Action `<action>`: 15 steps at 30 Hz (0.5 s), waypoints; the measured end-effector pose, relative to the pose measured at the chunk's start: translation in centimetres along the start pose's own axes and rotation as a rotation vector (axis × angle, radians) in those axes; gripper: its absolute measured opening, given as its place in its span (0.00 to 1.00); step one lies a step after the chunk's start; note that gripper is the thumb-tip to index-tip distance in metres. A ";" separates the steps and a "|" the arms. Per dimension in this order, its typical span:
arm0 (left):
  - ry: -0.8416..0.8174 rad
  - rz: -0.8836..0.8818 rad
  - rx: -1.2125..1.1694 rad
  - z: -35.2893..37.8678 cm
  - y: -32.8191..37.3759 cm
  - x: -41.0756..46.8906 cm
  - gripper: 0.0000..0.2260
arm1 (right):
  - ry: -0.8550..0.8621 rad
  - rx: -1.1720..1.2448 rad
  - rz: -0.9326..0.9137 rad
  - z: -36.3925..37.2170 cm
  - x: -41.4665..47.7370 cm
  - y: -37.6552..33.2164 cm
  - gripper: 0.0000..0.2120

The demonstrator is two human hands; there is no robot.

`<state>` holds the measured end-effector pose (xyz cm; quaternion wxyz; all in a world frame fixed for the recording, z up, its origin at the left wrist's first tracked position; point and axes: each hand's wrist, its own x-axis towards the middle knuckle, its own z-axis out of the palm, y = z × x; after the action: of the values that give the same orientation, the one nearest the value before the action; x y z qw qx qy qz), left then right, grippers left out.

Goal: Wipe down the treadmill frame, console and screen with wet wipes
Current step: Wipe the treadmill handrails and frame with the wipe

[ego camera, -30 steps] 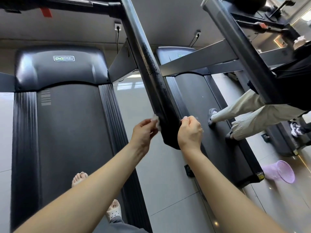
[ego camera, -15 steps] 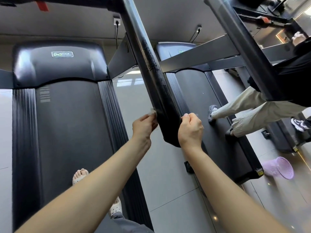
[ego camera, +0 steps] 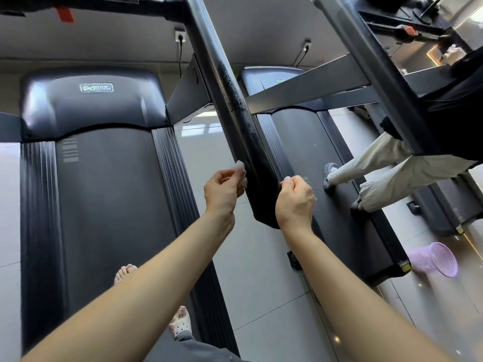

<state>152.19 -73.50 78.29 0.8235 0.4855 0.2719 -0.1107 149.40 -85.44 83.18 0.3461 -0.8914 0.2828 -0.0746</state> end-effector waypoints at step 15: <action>-0.163 0.034 0.033 -0.4 -0.7 -0.7 0.05 | 0.008 0.014 0.005 0.0 0.0 0.1 0.13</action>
<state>151.17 -73.53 78.03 0.8365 0.4930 0.1937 -0.1406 149.32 -85.51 83.12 0.3512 -0.8881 0.2857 -0.0792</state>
